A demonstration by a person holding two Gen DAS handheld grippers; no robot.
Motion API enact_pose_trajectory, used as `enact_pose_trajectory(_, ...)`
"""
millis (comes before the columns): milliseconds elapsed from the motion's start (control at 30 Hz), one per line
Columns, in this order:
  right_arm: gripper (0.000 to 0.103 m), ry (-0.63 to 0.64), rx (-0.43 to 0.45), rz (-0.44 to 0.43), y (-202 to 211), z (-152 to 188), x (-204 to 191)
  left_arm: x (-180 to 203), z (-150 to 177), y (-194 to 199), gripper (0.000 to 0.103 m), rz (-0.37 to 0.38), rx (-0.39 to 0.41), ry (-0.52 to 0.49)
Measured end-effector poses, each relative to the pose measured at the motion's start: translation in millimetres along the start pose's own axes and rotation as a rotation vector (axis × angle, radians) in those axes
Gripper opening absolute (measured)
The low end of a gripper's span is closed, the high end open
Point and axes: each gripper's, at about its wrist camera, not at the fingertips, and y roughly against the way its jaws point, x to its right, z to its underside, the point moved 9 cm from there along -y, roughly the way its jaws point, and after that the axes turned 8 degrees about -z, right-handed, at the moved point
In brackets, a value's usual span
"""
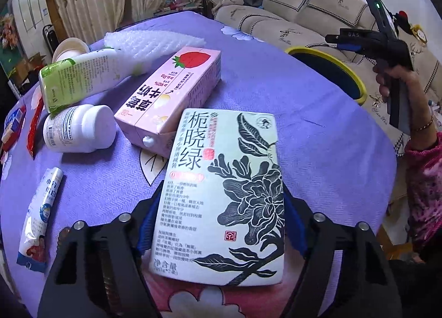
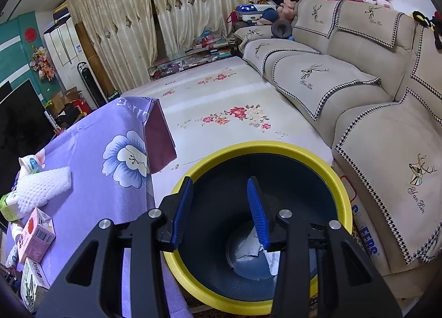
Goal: Collect trash
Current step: 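Grasp the black-flower tissue box with the left tool, then carry the tissue box with the left tool into the bin and release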
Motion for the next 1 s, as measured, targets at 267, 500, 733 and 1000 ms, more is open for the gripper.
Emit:
enact_pose_trajectory(267, 0.039, -0.002, 0.023, -0.023, 16, -1, 0, 19, -12, 23, 0.072, 0.045, 0.037, -0.008)
enact_pose_trajectory(500, 0.039, 0.004, 0.061, -0.037, 40, -3, 4, 37, -42, 31, 0.072, 0.060, 0.078, -0.030)
enact_pose_trajectory(733, 0.039, -0.005, 0.128, 0.016, 79, -11, 36, 95, -97, 22, 0.072, 0.128, 0.099, -0.107)
enact_pose_trajectory(1000, 0.039, -0.063, 0.157, 0.088, 108, -4, 93, 186, -162, -17, 0.072, 0.231, 0.071, -0.197)
